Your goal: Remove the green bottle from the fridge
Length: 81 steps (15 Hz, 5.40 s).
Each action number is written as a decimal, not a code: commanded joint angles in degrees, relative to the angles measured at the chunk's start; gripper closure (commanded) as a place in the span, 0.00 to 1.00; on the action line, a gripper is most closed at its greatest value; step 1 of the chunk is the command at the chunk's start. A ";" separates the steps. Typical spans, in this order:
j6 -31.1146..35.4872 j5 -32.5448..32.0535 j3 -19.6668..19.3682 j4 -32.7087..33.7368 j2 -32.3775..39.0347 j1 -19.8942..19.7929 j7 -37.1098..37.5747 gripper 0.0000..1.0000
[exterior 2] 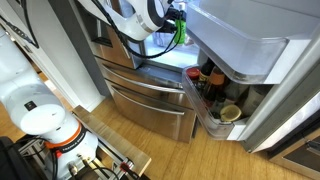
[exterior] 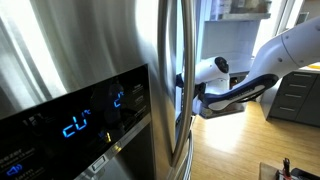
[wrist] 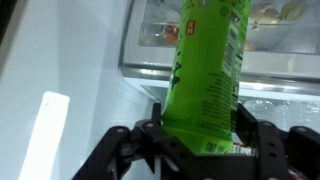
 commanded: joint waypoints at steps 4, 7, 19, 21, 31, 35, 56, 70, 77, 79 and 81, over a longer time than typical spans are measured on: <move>4.16 8.77 2.75 4.74 9.06 -0.69 -7.84 0.56; 3.95 8.39 3.89 6.80 11.73 -1.12 -7.64 0.56; 7.43 11.62 6.58 9.64 19.41 -3.07 -11.19 0.56; 8.36 11.79 6.52 10.03 20.32 -2.92 -11.06 0.56; 8.70 11.72 6.57 12.95 23.73 -2.40 -11.13 0.56; 8.43 11.68 6.65 13.37 24.22 -2.44 -11.06 0.07; -9.64 19.71 9.08 6.58 6.29 -0.76 -17.23 0.00; -48.93 34.12 10.21 0.42 -19.86 -1.63 -30.14 0.00; -65.56 37.78 8.79 -0.72 -30.10 -2.10 -31.98 0.00; -66.66 37.31 8.87 -2.61 -33.47 -2.33 -31.78 0.00; -66.34 37.18 8.66 -4.96 -36.73 -2.54 -31.88 0.00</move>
